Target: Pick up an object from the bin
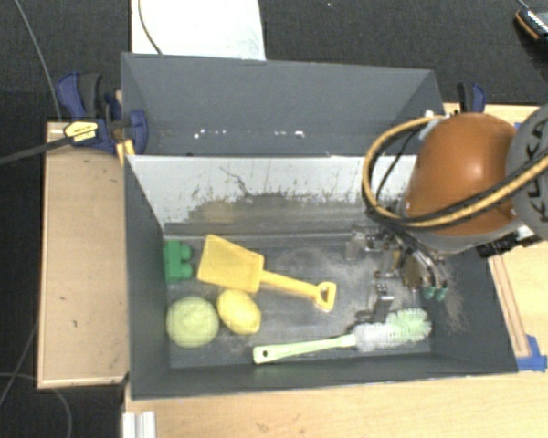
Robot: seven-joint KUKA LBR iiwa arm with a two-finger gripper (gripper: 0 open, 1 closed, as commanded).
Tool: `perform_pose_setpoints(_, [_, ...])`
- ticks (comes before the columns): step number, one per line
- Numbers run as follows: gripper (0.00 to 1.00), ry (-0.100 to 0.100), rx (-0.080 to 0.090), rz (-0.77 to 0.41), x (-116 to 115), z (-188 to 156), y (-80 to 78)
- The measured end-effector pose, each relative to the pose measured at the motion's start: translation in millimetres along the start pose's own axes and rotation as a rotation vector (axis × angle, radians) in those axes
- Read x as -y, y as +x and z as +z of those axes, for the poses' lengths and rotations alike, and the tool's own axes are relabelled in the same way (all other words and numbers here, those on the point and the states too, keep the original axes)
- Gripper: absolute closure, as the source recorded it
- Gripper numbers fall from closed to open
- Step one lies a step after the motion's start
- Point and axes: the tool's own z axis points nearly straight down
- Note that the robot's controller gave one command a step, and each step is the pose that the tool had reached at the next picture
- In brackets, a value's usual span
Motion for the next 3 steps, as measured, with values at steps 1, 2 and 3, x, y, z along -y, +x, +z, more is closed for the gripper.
perform_pose_setpoints(1, [0.0,0.0,0.0,0.0,0,0,0.0])
perform_pose_setpoints(2, [0.0,-0.001,0.0,0.036,5,41,15.3])
perform_pose_setpoints(3, [0.0,-0.002,0.005,0.073,0,96,17.0])
